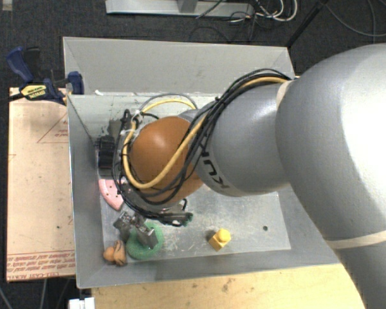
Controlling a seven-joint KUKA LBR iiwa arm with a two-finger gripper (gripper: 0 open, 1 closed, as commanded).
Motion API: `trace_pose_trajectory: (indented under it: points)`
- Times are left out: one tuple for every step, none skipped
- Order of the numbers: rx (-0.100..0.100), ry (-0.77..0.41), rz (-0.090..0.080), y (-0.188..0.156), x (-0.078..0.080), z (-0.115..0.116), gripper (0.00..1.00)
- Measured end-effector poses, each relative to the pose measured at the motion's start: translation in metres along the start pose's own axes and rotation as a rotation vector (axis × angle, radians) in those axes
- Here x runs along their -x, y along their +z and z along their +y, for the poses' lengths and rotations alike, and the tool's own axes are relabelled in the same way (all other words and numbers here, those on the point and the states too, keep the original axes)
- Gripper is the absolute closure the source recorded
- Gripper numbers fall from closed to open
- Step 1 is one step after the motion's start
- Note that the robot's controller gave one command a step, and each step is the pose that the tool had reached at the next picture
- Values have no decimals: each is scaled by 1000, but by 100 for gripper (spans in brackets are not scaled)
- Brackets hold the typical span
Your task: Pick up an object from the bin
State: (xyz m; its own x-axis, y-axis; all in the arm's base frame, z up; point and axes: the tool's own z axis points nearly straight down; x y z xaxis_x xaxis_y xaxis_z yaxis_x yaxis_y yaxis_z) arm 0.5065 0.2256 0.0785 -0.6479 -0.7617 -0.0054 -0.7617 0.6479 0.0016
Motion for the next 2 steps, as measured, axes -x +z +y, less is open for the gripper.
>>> trace_pose_trajectory:
  points:
    - [3, -38, 8, -48, -9, -8, 100]
    - [1, -86, 5, -117, -17, -15, 100]
